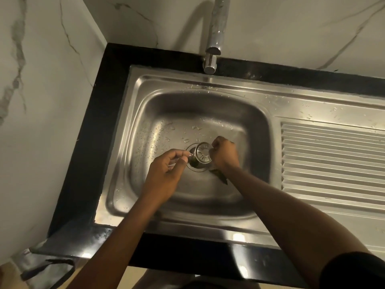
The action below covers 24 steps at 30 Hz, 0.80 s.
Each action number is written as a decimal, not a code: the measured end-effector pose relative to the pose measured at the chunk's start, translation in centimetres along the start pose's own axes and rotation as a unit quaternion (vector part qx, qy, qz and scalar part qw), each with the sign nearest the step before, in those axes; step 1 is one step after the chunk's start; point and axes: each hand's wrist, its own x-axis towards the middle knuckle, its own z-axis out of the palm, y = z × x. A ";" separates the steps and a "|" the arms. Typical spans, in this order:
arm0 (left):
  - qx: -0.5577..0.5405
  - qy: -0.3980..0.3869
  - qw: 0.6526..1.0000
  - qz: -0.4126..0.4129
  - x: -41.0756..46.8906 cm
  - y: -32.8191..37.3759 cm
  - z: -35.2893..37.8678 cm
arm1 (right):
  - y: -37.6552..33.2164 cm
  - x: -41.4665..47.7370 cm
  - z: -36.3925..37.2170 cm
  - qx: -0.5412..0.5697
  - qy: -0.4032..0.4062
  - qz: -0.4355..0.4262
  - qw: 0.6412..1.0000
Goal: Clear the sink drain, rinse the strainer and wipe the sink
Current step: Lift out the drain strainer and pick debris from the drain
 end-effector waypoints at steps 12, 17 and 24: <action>0.044 0.005 0.997 0.055 0.2 2.7 0.8 | -2.1 0.6 -12.8 0.481 0.170 0.099 0.854; 0.049 -0.007 0.997 0.054 -0.1 3.7 1.6 | -5.2 3.9 -15.9 0.598 0.159 0.147 0.772; 0.067 -0.009 0.997 0.046 -0.4 3.4 1.8 | -7.2 7.6 -16.2 0.563 0.191 0.198 0.779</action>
